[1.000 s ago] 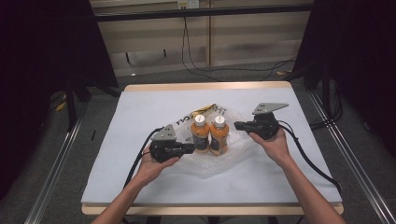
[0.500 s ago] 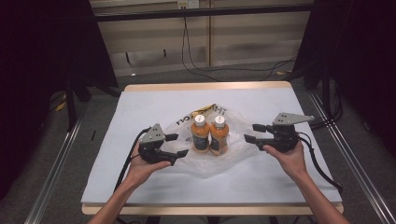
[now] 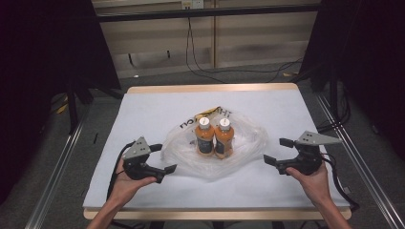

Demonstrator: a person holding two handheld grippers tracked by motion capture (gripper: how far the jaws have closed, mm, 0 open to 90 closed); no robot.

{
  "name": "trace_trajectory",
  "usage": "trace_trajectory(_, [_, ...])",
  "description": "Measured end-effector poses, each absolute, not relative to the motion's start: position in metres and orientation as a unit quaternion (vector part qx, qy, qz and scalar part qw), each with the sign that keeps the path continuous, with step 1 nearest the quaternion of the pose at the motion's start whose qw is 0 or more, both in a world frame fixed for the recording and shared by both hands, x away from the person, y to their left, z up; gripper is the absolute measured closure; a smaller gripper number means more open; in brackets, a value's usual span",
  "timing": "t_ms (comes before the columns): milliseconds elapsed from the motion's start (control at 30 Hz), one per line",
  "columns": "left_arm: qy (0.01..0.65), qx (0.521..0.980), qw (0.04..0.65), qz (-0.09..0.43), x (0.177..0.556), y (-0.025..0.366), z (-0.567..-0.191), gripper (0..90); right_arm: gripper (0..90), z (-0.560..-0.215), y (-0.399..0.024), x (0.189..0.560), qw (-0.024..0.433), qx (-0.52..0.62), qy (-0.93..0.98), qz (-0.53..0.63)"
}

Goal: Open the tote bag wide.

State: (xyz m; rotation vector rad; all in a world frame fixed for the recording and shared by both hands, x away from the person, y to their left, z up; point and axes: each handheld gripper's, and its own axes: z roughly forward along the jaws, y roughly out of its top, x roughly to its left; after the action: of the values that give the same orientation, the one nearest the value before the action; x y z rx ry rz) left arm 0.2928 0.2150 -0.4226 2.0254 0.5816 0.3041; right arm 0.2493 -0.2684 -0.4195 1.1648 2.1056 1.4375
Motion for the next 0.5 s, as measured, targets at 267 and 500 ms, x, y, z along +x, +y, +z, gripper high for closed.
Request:
trace_trajectory(267, [0.279, 0.823, 0.476, 0.136, 0.281, 0.249, -0.431, 4.2, 6.1, -0.428, -0.286, 0.224, 0.188, 0.443, 0.723, 0.495])
trace_trajectory(500, [0.301, 0.831, 0.448, 0.138, 0.270, 0.263, -0.444, 3.3, 5.6, -0.440, -0.302, 0.204, 0.199, 0.468, 0.717, 0.477])
